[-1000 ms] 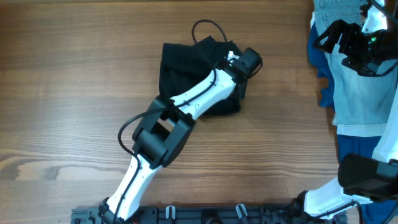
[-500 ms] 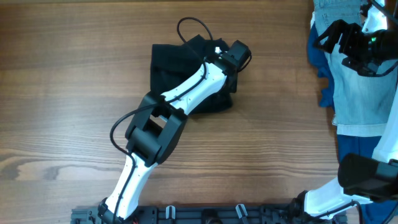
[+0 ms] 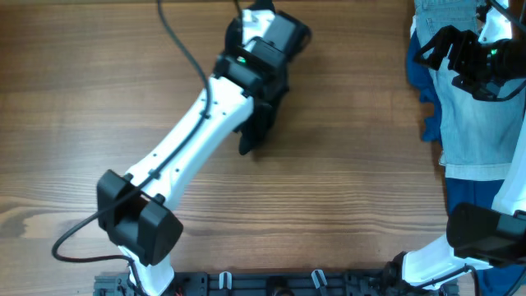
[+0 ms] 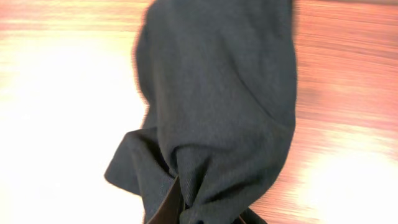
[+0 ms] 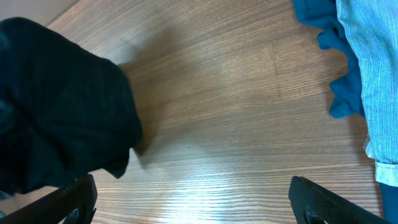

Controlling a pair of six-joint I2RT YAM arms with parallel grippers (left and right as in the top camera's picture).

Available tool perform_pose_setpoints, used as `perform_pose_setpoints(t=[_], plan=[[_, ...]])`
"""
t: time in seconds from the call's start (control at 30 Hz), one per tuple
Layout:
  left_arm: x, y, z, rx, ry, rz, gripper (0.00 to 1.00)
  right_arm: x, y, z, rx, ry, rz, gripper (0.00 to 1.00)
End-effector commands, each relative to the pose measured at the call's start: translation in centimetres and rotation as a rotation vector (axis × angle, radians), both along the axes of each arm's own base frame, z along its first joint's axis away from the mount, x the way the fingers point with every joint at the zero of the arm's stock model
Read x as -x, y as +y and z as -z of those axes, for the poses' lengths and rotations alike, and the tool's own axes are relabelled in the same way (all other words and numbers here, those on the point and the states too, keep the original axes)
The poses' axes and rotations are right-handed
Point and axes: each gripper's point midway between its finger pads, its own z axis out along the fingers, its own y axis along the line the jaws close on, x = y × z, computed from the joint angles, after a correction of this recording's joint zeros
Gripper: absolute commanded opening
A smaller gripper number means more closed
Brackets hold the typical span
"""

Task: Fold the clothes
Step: 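Lift the folded trousers with the left gripper and carry them left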

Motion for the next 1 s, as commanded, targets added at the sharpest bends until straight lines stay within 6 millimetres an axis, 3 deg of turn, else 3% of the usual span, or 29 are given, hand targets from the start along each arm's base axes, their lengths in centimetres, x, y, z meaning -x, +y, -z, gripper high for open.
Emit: perform_pose_setpoints(t=[0.0, 0.13, 0.27, 0.4, 0.47, 0.6, 0.8, 0.97], plan=[[-1.1, 5.9, -0.9, -0.055, -0.007, -0.132, 0.04, 0.5, 0.4, -1.3, 0.007, -0.044, -0.021, 1.0], [-1.5, 11.1, -0.6, -0.054, 0.026, -0.264, 0.04, 0.4, 0.4, -1.3, 0.007, -0.045, -0.021, 1.0], [-1.6, 13.4, -1.5, -0.052, 0.006, -0.317, 0.04, 0.4, 0.4, -1.3, 0.007, -0.045, -0.021, 1.0], [-1.1, 14.8, -4.1, -0.059, -0.058, -0.353, 0.04, 0.4, 0.4, -1.3, 0.007, -0.045, -0.021, 1.0], [-0.6, 16.5, -6.0, -0.1, -0.114, -0.402, 0.04, 0.4, 0.4, -1.3, 0.007, -0.045, -0.021, 1.0], [0.8, 19.3, -7.8, -0.106, -0.135, -0.473, 0.04, 0.4, 0.4, -1.3, 0.006, -0.044, -0.021, 1.0], [4.2, 26.7, -7.2, -0.107, -0.03, -0.648, 0.04, 0.3, 2.0, -1.2, 0.007, -0.045, -0.067, 1.0], [6.5, 31.3, -6.4, -0.102, 0.048, -0.762, 0.04, 0.0, 4.1, -0.9, 0.044, -0.039, -0.121, 1.0]])
